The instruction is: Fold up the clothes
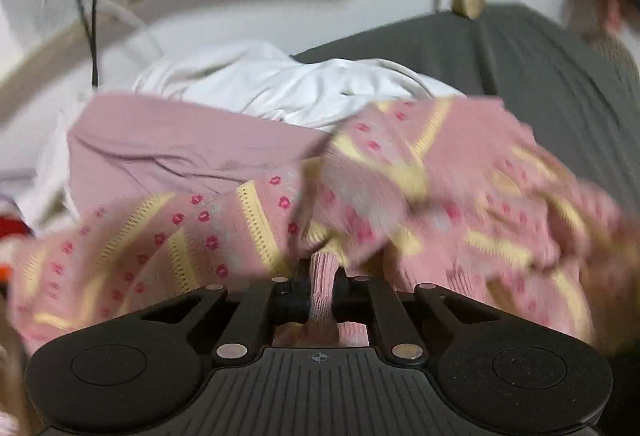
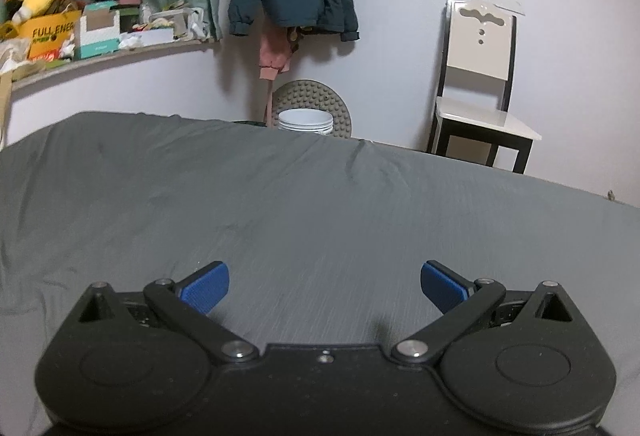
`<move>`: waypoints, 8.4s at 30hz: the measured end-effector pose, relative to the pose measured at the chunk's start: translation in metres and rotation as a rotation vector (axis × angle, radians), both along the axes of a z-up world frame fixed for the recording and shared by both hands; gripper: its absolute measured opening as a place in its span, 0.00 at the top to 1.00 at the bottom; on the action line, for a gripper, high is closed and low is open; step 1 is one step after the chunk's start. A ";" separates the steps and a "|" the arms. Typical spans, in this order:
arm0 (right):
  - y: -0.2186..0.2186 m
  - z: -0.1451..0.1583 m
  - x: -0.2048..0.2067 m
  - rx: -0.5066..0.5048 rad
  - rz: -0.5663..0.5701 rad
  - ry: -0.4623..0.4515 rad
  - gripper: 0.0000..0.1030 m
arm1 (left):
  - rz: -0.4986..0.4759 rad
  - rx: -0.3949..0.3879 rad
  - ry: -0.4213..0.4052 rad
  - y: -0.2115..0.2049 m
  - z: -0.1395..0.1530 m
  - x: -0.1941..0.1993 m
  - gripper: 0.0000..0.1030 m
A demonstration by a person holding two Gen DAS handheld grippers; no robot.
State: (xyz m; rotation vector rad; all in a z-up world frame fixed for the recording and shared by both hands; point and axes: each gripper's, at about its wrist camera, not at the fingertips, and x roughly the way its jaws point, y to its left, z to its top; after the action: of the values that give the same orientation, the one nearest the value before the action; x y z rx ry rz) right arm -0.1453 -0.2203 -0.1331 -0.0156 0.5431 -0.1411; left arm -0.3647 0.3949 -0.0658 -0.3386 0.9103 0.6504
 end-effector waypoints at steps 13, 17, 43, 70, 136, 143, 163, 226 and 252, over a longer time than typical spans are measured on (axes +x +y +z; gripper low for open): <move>0.028 0.001 0.007 -0.076 0.107 -0.006 0.00 | -0.318 -0.048 -0.663 -0.042 0.173 0.066 0.93; 0.020 0.010 0.004 -0.009 0.088 -0.043 0.00 | -0.570 -0.036 -0.802 -0.106 0.237 0.114 0.93; -0.039 0.063 -0.022 0.089 0.204 0.116 0.21 | -1.260 -0.218 -0.120 -0.428 0.028 0.313 0.31; -0.098 0.060 -0.046 0.022 0.022 0.409 0.63 | -1.482 0.158 -0.145 -0.466 -0.001 0.343 0.45; -0.136 0.087 -0.082 0.219 -0.208 0.095 0.26 | -1.453 0.007 -0.247 -0.471 0.028 0.366 0.35; -0.113 0.060 -0.060 0.331 -0.034 0.001 0.34 | -1.476 -0.060 -0.287 -0.467 0.037 0.369 0.35; -0.043 0.030 0.017 0.353 0.487 0.017 0.56 | -1.923 0.020 -0.087 -0.492 0.025 0.313 0.35; 0.046 0.030 -0.039 -0.440 0.704 0.105 0.85 | -1.993 0.431 -0.274 -0.471 0.057 0.284 0.30; 0.041 0.024 -0.046 -0.334 0.675 0.057 0.75 | -1.892 0.453 -0.236 -0.466 0.058 0.300 0.30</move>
State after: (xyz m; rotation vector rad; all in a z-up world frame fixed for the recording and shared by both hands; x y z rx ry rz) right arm -0.1912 -0.1791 -0.1087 -0.5240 0.5408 0.4299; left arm -0.0643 -0.0707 -0.0078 0.8301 0.4856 -0.9299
